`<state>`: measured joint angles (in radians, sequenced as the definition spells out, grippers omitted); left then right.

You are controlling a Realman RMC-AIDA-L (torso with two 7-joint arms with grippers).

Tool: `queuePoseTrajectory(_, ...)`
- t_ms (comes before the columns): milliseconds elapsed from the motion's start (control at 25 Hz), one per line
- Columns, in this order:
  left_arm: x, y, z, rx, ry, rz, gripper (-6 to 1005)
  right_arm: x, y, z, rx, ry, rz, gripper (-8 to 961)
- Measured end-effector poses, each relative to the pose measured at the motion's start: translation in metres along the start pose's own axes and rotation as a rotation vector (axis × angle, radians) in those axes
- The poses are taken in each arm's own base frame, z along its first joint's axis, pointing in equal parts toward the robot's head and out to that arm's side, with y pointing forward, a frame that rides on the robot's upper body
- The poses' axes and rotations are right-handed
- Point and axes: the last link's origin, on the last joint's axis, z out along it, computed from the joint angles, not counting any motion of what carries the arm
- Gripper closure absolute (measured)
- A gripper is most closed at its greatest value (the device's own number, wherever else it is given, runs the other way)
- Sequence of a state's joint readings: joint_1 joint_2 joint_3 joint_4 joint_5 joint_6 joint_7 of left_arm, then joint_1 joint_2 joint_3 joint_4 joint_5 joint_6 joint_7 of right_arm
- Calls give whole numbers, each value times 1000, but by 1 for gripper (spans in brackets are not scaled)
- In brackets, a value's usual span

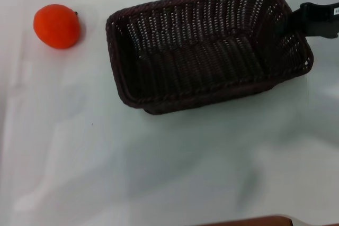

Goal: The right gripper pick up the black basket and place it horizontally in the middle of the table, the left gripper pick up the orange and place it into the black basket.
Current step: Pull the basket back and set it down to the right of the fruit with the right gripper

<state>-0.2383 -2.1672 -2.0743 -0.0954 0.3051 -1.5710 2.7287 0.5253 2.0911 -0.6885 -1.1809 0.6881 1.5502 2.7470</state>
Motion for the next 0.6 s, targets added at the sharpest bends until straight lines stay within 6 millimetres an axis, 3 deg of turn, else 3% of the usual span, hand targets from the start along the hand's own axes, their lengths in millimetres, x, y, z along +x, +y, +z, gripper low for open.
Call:
queuePoseTrajectory(280,-5,7,11,-28,-28,-5,91,-9,14,0,26,64,82,768)
queuePoseTrajectory(600,-10,14,15,-46,-46,-20,93,-12,17,6,42,62,78,700)
